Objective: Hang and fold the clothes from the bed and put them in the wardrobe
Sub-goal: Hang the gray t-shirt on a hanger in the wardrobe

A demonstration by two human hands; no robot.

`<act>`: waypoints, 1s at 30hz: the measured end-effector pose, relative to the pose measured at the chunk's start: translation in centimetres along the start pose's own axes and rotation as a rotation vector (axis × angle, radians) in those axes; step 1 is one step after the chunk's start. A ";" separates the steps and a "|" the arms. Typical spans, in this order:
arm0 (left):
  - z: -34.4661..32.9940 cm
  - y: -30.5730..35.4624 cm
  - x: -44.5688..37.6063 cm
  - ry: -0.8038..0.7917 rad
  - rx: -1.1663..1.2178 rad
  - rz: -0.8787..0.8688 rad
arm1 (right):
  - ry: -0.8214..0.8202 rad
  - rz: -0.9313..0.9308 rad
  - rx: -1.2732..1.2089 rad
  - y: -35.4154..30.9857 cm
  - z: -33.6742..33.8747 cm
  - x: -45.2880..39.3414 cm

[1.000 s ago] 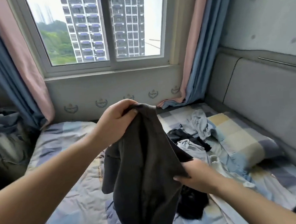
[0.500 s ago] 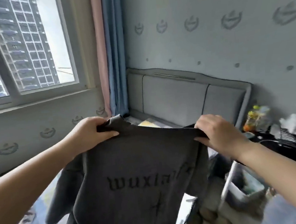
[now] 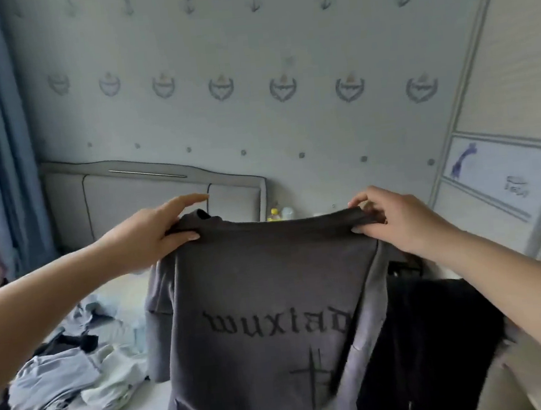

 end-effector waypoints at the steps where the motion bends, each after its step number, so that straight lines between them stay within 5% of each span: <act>1: -1.1 1.3 -1.6 -0.042 -0.016 -0.060 | -0.012 -0.002 0.054 1.1 1.7 0.7; 9: -10.2 11.7 -14.2 -0.305 -0.017 -0.507 | -0.039 -0.121 0.481 10.0 13.4 6.0; 14: -16.4 17.6 -23.0 -0.533 -0.155 -0.571 | -0.045 -0.306 0.799 16.3 18.6 8.8; 23: -24.1 26.2 -35.3 -0.877 0.697 -0.613 | 0.095 -0.648 1.070 23.3 27.0 13.2; 30: -27.4 31.8 -45.6 -0.457 0.273 -0.973 | 0.193 -0.881 0.864 25.3 31.2 13.5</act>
Point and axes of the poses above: each hand's wrist, its own x-axis away from the middle knuckle, its own z-axis out of the back of the hand, y = z × x, the point moved 5 cm from there along -x, towards the middle knuckle, and after that the axes turned 11 degrees about -z, right-handed, at the moved point
